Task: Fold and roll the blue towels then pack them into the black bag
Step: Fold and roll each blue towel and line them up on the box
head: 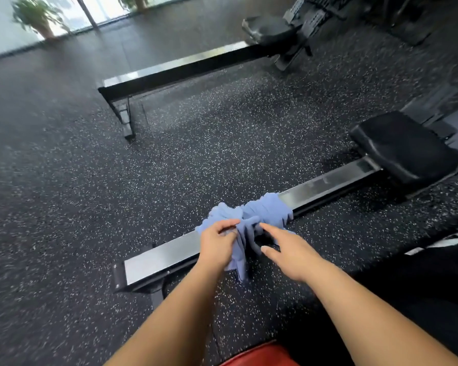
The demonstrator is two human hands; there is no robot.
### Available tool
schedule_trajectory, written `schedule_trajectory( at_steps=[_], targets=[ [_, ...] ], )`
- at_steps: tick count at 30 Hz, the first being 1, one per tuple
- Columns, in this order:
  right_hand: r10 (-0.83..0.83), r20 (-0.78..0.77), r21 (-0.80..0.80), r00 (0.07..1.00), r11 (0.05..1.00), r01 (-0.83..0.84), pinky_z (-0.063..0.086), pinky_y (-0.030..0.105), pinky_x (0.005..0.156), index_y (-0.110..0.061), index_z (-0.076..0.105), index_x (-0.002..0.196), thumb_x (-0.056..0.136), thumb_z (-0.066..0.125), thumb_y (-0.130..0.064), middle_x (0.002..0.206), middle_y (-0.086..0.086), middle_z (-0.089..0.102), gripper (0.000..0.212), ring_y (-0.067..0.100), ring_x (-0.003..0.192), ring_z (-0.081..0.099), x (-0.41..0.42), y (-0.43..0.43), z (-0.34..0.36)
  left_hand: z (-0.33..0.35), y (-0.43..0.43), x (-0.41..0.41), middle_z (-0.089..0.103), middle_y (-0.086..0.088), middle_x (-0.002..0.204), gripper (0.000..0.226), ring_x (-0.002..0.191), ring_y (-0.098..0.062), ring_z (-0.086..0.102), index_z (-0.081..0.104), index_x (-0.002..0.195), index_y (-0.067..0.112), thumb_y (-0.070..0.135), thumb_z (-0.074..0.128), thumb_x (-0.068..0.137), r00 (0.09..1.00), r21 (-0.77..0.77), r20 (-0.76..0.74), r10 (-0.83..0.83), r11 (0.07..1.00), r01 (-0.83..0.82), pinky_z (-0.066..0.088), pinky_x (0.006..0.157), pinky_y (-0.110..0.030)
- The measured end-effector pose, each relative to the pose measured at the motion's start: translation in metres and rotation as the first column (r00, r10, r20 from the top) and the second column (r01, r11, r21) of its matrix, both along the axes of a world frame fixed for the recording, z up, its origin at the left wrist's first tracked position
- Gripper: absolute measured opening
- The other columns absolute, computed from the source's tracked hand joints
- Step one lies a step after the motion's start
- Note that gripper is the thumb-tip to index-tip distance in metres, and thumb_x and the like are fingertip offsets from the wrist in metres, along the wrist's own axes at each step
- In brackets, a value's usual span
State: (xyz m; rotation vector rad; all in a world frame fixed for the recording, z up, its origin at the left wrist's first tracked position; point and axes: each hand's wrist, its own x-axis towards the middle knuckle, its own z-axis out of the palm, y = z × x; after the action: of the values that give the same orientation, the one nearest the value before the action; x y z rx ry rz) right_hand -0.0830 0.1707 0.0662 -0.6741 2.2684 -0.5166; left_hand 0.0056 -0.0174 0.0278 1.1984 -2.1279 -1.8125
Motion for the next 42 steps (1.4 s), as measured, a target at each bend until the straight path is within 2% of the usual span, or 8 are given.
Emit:
schedule_trajectory(
  at_steps=[8, 13, 17, 22, 28, 33, 38, 42],
  targets=[
    [-0.111, -0.131, -0.126, 0.985, 0.988, 0.094, 0.049, 0.037, 0.103, -0.047, 0.041, 0.154, 0.100, 0.066, -0.037, 0.145, -0.008, 0.061, 0.061, 0.024, 0.128, 0.058, -0.001, -0.009, 0.065, 0.065, 0.012, -0.003, 0.081, 0.006, 0.096, 0.030, 0.092, -0.006, 0.072, 0.082, 0.096, 0.021, -0.006, 0.068, 0.093, 0.985, 0.179, -0.167, -0.049, 0.981, 0.079, 0.055, 0.093, -0.023],
    [-0.204, -0.331, -0.157, 0.921, 0.975, 0.160, 0.056, 0.040, 0.087, -0.042, 0.069, 0.116, 0.096, 0.068, -0.038, 0.106, -0.013, 0.075, 0.021, 0.020, 0.103, 0.068, -0.004, 0.006, 0.096, 0.100, 0.034, -0.012, 0.078, -0.016, 0.108, 0.028, 0.094, -0.018, 0.069, 0.080, 0.107, 0.012, -0.009, 0.067, 0.094, 0.948, 0.223, -0.288, -0.137, 0.953, 0.206, 0.055, 0.096, -0.040],
    [-0.321, -0.378, -0.258, 0.869, 0.937, 0.234, 0.057, 0.038, 0.077, -0.043, 0.067, 0.086, 0.093, 0.069, -0.043, 0.078, -0.017, 0.070, 0.008, 0.011, 0.082, 0.066, -0.011, 0.038, 0.124, 0.126, 0.062, -0.021, 0.079, -0.006, 0.100, 0.033, 0.092, -0.012, 0.073, 0.071, 0.116, 0.008, -0.014, 0.067, 0.092, 0.909, 0.247, -0.384, -0.160, 0.931, 0.268, 0.058, 0.085, -0.024],
    [-0.423, -0.413, -0.351, 0.806, 0.891, 0.288, 0.052, 0.031, 0.072, -0.046, 0.062, 0.075, 0.093, 0.072, -0.040, 0.070, -0.019, 0.068, 0.021, 0.006, 0.075, 0.066, -0.017, 0.089, 0.162, 0.144, 0.105, -0.038, 0.074, -0.007, 0.100, 0.039, 0.072, -0.017, 0.060, 0.062, 0.115, 0.012, -0.014, 0.073, 0.087, 0.859, 0.045, -0.386, -0.336, 0.923, 0.382, 0.054, 0.074, -0.026],
    [-0.531, -0.467, -0.406, 0.706, 0.839, 0.362, 0.054, 0.034, 0.075, -0.035, 0.076, 0.093, 0.094, 0.072, -0.030, 0.077, -0.012, 0.072, 0.007, 0.010, 0.077, 0.067, -0.006, 0.175, 0.206, 0.177, 0.160, -0.064, 0.077, 0.004, 0.084, 0.031, 0.069, -0.008, 0.067, 0.069, 0.098, 0.026, 0.007, 0.086, 0.081, 0.801, -0.226, -0.314, -0.510, 0.859, 0.459, 0.058, 0.078, -0.032],
    [-0.627, -0.508, -0.426, 0.590, 0.779, 0.460, 0.045, 0.027, 0.072, -0.033, 0.077, 0.099, 0.097, 0.069, -0.030, 0.079, -0.017, 0.069, 0.008, 0.012, 0.081, 0.064, 0.006, 0.256, 0.241, 0.226, 0.210, -0.093, 0.077, 0.010, 0.077, 0.021, 0.068, -0.006, 0.067, 0.075, 0.098, 0.026, 0.012, 0.076, 0.081, 0.675, -0.445, -0.289, -0.678, 0.720, 0.533, 0.057, 0.082, -0.027],
    [-0.746, -0.498, -0.505, 0.442, 0.664, 0.552, 0.041, 0.023, 0.067, -0.036, 0.070, 0.097, 0.101, 0.064, -0.028, 0.086, -0.015, 0.068, 0.011, 0.011, 0.082, 0.062, 0.022, 0.340, 0.281, 0.274, 0.279, -0.112, 0.074, 0.014, 0.081, 0.019, 0.079, -0.003, 0.068, 0.075, 0.108, 0.026, 0.024, 0.080, 0.089, 0.479, -0.651, -0.171, -0.861, 0.464, 0.601, 0.053, 0.084, -0.023],
    [-0.821, -0.467, -0.552, 0.327, 0.560, 0.617, 0.046, 0.027, 0.067, -0.034, 0.070, 0.098, 0.104, 0.062, -0.030, 0.083, -0.012, 0.066, 0.010, 0.014, 0.080, 0.065, 0.046, 0.396, 0.304, 0.285, 0.356, -0.100, 0.076, 0.014, 0.101, 0.037, 0.092, -0.005, 0.071, 0.073, 0.119, 0.027, 0.040, 0.085, 0.086, 0.281, -0.669, -0.085, -0.956, 0.263, 0.695, 0.055, 0.089, -0.026]
  ],
)
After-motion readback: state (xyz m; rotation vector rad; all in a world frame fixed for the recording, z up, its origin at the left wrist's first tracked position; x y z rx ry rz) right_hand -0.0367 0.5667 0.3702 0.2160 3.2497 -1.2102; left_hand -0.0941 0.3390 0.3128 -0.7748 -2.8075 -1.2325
